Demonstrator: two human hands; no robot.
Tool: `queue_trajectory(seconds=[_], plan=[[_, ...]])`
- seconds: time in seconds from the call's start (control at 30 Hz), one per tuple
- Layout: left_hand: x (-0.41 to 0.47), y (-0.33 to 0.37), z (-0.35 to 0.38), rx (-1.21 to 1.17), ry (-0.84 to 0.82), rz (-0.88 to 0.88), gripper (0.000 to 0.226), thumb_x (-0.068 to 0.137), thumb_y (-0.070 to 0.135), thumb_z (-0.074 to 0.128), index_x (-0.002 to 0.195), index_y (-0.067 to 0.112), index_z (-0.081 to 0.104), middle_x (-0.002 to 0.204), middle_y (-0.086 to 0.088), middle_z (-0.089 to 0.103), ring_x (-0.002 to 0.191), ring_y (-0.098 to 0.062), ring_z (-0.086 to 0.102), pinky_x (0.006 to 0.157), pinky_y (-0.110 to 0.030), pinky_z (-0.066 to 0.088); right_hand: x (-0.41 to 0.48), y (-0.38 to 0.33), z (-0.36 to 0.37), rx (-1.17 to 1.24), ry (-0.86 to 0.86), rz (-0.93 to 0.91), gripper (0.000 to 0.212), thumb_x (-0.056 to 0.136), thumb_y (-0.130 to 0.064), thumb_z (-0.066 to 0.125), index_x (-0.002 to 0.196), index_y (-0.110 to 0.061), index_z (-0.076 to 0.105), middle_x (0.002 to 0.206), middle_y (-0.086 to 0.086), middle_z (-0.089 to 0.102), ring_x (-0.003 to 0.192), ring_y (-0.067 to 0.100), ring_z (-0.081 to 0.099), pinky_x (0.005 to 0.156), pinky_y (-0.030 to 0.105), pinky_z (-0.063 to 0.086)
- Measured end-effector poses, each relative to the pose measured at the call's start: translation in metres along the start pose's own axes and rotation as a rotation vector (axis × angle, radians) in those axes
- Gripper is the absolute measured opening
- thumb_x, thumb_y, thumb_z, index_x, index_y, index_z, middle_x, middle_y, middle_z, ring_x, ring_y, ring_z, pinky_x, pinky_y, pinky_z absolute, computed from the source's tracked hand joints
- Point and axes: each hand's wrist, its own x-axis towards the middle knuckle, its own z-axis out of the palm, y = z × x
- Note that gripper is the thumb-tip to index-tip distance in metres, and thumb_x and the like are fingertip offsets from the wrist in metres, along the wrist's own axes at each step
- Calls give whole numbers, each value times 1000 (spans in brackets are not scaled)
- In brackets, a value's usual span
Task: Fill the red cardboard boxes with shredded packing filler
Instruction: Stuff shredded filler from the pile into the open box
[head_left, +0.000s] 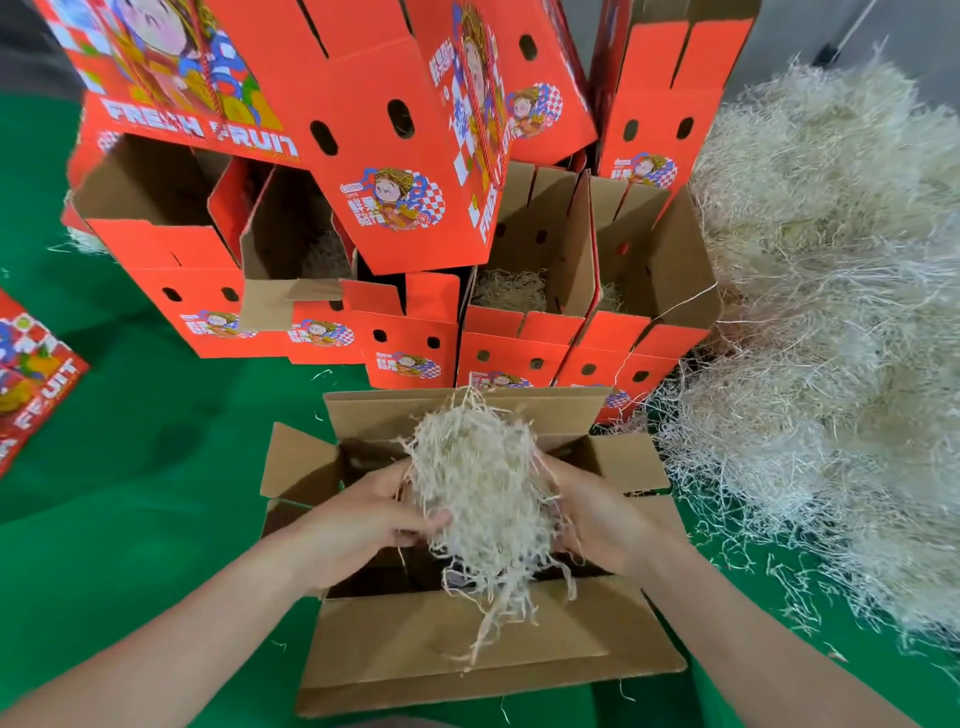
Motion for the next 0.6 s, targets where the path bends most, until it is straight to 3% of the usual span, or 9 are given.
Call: queue_trajectory(seconds=[0.03,0.1,0.17,0.23,0.3,0.4,0.47,0.53,0.6], plan=[[4,-1,4,46,60,3,82,60,21,86,133,21,46,116,3,64,107,-17,59,104,-40,37,-2,3,4,-54,-124,3,46,70,-58,67,111,-37,63,110,-15,66,106,1,57,103,43,36],[8,-2,11,77,134,-12,99,57,29,88,141,19,35,130,7,52,122,-15,47,108,-36,31,-2,11,13,-149,-220,26,58,58,-49,80,113,-43,59,113,-21,63,106,-8,53,109,43,25],[11,-2,13,49,126,-26,111,51,26,89,143,16,29,137,2,45,133,-20,37,112,-37,25,4,16,20,-122,-40,50,75,66,-24,82,131,-29,47,125,-7,57,109,-3,53,110,38,26],[12,-2,10,-35,133,-10,97,52,15,89,136,12,41,132,-3,54,133,-21,39,114,-40,22,9,13,13,-56,124,26,45,76,-6,69,119,-12,56,110,7,64,86,0,63,91,27,49],[9,-1,1,-141,240,-27,74,63,-2,79,129,6,47,125,-8,59,127,-21,44,114,-41,20,7,6,-2,0,248,13,17,80,-3,58,97,-5,61,100,11,65,75,11,64,63,24,53],[4,-1,-15,-173,322,-63,61,69,-14,66,123,5,44,132,-13,48,124,-23,43,114,-45,20,-2,-4,-27,32,319,17,8,82,-4,56,90,-2,58,109,15,61,97,28,59,85,39,49],[-1,1,-20,-138,338,-80,55,70,-16,63,116,8,45,125,-12,51,121,-26,43,101,-42,37,-10,-8,-35,53,340,15,8,87,-7,54,91,0,58,105,15,61,91,26,61,80,36,50],[-5,2,-25,-144,372,-89,68,69,-19,60,124,13,37,107,-9,53,102,-23,50,75,-33,44,-15,-13,-37,59,330,-17,10,88,-7,53,83,-1,58,89,12,65,70,17,65,58,26,51],[-11,3,-27,-106,394,-92,66,67,-21,60,119,12,37,104,-11,54,96,-24,53,77,-36,46,-17,-15,-37,61,358,-62,11,87,-4,54,77,-1,58,81,11,65,62,16,64,46,23,49]])
